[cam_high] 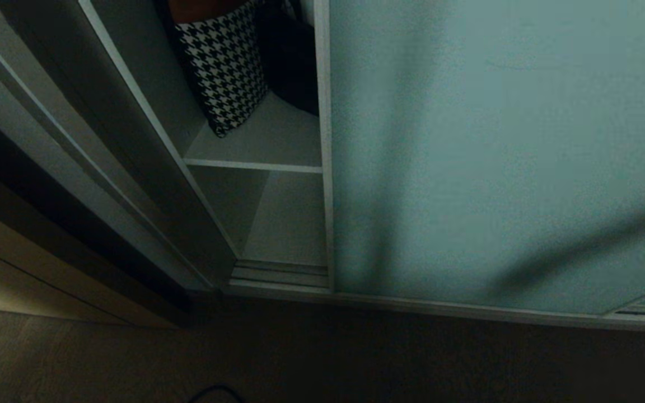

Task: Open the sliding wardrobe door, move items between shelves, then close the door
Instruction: Close the door

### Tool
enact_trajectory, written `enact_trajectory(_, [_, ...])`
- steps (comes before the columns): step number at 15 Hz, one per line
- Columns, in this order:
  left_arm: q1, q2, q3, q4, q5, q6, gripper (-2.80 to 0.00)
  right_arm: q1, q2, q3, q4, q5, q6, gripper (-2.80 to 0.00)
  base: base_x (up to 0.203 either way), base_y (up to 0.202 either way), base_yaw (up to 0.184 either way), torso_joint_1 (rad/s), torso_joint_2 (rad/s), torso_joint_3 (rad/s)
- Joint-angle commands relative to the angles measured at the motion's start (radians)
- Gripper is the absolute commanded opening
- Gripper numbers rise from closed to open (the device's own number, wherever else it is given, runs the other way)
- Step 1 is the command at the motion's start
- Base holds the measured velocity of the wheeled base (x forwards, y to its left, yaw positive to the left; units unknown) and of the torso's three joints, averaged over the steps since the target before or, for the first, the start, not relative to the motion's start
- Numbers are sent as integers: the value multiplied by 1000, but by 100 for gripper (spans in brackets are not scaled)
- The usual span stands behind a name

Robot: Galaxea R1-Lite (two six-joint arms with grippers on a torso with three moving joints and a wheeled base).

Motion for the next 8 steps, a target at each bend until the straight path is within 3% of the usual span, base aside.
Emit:
enact_trajectory(1, [0, 0, 0, 0, 0, 0, -280, 16, 15, -6, -4, -25, 3, -280, 0, 0, 0, 0, 0, 0])
enact_trajectory(8, [0, 0, 0, 0, 0, 0, -280, 62, 42, -8, -5, -27, 2, -280, 0, 0, 0, 0, 0, 0])
